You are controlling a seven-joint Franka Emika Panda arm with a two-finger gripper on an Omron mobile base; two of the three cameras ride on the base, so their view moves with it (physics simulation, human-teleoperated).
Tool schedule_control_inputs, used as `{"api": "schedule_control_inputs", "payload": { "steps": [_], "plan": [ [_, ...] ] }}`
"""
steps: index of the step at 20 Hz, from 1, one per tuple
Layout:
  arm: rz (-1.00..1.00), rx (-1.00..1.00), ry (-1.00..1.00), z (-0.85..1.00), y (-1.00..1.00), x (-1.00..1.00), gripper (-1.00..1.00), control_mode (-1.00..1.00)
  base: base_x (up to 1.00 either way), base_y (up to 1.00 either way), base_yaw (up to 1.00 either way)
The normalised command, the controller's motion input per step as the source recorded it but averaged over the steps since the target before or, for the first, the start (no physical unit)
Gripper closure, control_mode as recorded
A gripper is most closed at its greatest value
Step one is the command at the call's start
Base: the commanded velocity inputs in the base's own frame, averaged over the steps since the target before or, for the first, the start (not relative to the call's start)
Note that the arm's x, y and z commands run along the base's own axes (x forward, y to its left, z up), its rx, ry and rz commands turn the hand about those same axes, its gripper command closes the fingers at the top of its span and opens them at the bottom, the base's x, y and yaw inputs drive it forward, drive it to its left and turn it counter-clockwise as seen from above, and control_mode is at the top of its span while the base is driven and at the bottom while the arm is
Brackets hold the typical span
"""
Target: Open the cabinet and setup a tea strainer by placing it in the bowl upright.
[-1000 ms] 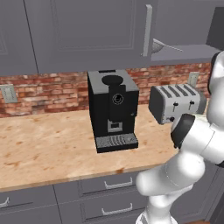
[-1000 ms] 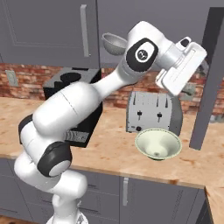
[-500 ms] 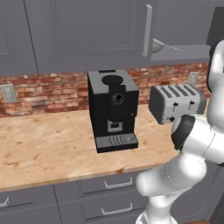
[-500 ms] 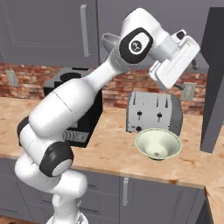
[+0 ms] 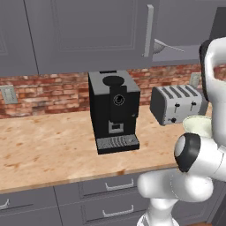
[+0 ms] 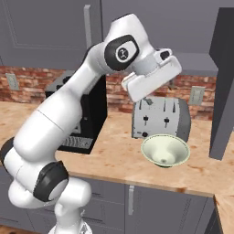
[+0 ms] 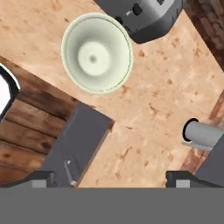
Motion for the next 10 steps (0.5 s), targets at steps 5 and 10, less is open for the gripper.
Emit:
{"api": "schedule_control_inputs", "payload": {
  "steps": [5,10],
  "plan": [
    [-0.40,0.41,-0.31,-0.52,0.87,0.11,-1.00,-1.00,0.00,0.00,0.00],
    [-0.40,0.42,-0.48,-0.03,0.53,0.00,-1.00,-1.00,0.00,0.00,0.00]
  ]
}}
